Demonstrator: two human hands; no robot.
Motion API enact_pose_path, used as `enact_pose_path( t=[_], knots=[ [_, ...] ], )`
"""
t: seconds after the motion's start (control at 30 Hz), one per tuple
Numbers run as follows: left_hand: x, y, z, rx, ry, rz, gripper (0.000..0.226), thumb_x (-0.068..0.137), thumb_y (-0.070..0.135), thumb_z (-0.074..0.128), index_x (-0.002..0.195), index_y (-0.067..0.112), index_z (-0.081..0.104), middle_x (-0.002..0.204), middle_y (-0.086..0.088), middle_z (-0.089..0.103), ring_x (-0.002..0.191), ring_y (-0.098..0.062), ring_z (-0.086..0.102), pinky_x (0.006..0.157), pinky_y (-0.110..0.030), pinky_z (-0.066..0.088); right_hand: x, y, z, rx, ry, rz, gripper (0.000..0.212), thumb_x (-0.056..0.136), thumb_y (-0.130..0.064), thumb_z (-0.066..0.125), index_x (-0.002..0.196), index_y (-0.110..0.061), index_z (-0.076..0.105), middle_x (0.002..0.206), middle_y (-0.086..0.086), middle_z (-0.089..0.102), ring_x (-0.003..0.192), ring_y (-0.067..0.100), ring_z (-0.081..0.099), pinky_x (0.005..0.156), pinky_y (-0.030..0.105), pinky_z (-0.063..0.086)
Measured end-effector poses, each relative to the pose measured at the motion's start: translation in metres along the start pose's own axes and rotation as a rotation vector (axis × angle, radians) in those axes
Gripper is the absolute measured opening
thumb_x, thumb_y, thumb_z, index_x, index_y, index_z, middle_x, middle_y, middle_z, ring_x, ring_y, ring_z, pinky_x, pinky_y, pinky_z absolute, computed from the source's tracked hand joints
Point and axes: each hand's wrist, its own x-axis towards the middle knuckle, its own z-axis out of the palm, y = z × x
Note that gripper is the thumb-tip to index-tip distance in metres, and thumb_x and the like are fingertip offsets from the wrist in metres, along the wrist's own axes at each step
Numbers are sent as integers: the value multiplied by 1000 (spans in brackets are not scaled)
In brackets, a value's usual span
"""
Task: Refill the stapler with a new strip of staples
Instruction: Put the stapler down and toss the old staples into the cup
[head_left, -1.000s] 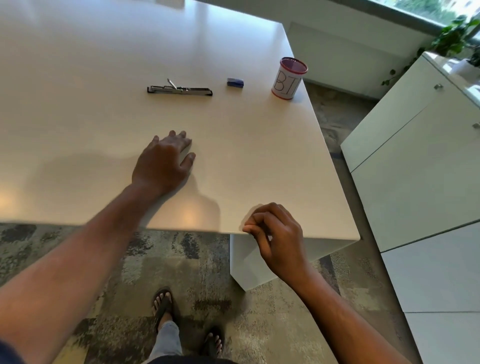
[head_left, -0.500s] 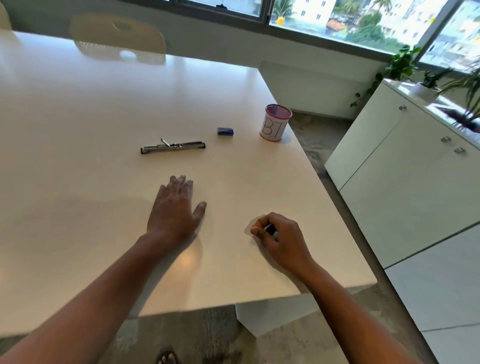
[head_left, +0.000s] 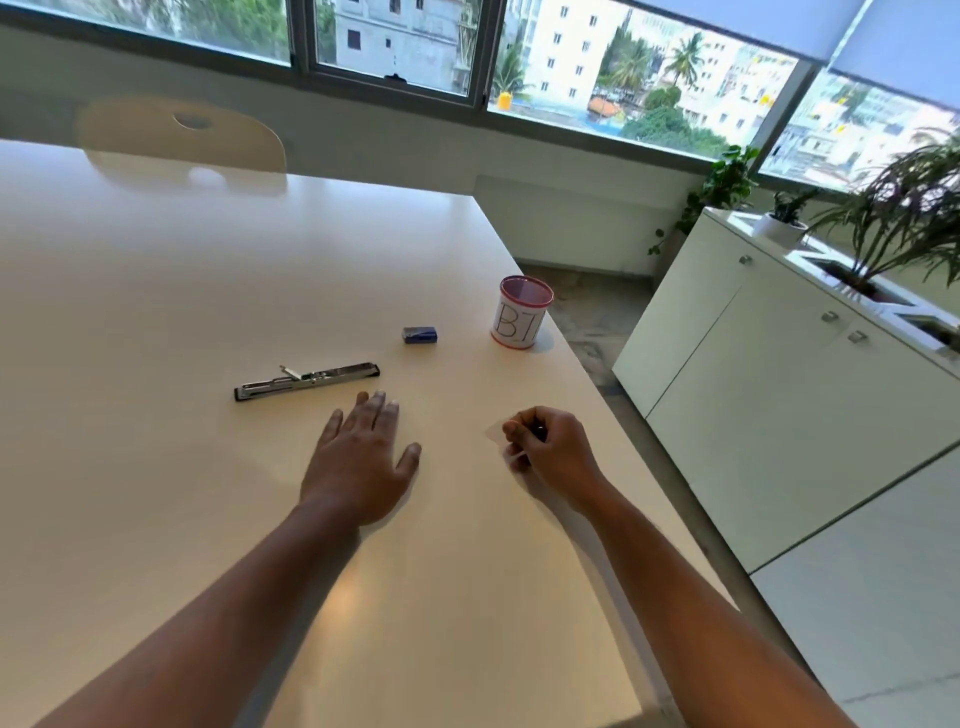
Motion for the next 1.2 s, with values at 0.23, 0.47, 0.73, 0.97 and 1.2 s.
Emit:
enact_pose_path(
  t=[0.23,0.47,0.73,0.97,1.2],
  knots=[
    [-2,-3,6,-15,57,6,71,97,59,33,160,26,26,172,6,19,159,-8,12,130,-36,9,97,-9,-20,32,35,-40,19,98,-7,70,80,-11,70,68,6,71,61,20,70,70,38,66],
    [-3,0,0,-13,93,-6,71,96,60,33,160,31,26,171,13,18,157,-2,12,129,-29,4,186,-50,-41,-163,204,-173,22,90,-17,81,69,-18,77,66,6,75,62,22,73,72,44,65],
    [-7,1,1,-45,123,-42,73,94,65,33,160,36,26,169,21,16,153,7,6,124,-23,1,240,-68,-53,-457,208,-140,23,74,-46,91,81,-25,84,88,-4,81,84,15,72,64,24,46],
    [-7,1,3,-56,132,-59,74,93,67,31,160,37,25,168,24,16,150,11,3,124,-23,2,256,-65,-54,-515,164,-163,25,71,-46,94,76,-25,81,86,-4,79,85,17,69,68,28,48],
    [-7,2,3,-63,143,-64,71,95,65,36,160,36,27,168,23,17,152,9,7,125,-22,2,253,-63,-52,-574,133,-207,7,91,-29,79,89,-26,84,103,-2,81,100,23,71,75,31,51]
  ],
)
